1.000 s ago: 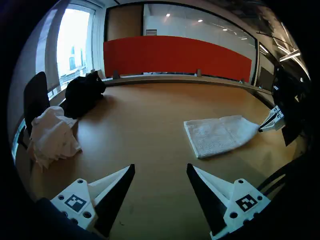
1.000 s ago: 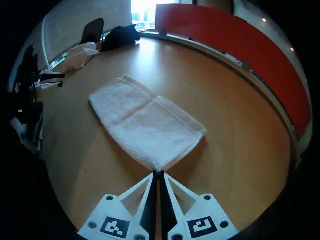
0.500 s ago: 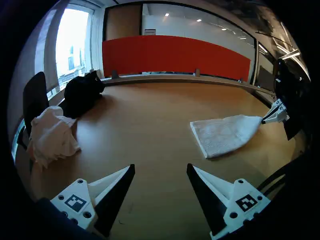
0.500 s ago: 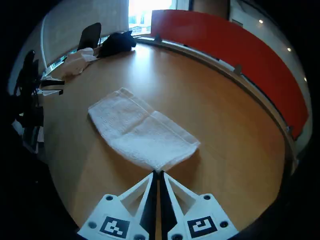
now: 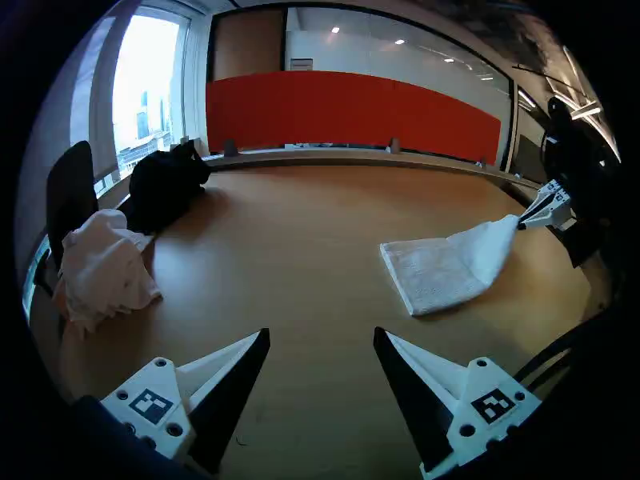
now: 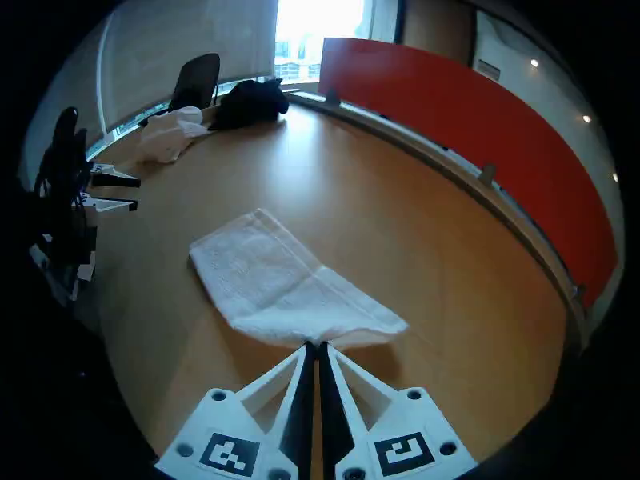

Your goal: Fold towel

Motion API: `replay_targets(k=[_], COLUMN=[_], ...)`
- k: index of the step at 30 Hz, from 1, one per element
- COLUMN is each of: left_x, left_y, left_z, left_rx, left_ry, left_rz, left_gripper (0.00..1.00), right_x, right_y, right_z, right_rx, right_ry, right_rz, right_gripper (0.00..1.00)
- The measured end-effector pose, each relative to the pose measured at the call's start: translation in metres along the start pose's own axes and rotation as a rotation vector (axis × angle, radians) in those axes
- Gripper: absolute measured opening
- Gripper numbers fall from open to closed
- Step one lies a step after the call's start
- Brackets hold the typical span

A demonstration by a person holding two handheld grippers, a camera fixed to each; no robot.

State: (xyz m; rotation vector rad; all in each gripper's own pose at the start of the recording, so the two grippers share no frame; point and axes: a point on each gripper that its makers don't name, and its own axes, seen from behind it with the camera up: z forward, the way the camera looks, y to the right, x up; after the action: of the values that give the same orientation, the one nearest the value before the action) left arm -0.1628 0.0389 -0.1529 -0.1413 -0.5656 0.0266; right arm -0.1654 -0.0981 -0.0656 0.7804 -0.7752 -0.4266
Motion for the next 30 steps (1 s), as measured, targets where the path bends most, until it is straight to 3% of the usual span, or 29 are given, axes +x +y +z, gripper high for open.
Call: replay_targets(k=[9,17,30], left_x=[-0.003,-0.006,-0.016], left_y=[0.001,-0.001,-0.005], left_z=[-0.002,-0.005,-0.017], left_rx=[0.004,0.012,0.035], left_ry=[0.002,0.003,0.001], left_rz=[-0.009,-0.017,-0.043], left_gripper=[0.96,0.96,0.96], right_x=[0.040,0.057,0.090], right_y=[-0.015,-0.032,-0.079], right_z=[0.008,0.021,0.060], right_rx=[0.046,0.096,0.226], right_ry=[0.038,0.047,0.052], right_rz=[-0.072,-0.119,-0.211], right_gripper=[0.03,0.03,0.03])
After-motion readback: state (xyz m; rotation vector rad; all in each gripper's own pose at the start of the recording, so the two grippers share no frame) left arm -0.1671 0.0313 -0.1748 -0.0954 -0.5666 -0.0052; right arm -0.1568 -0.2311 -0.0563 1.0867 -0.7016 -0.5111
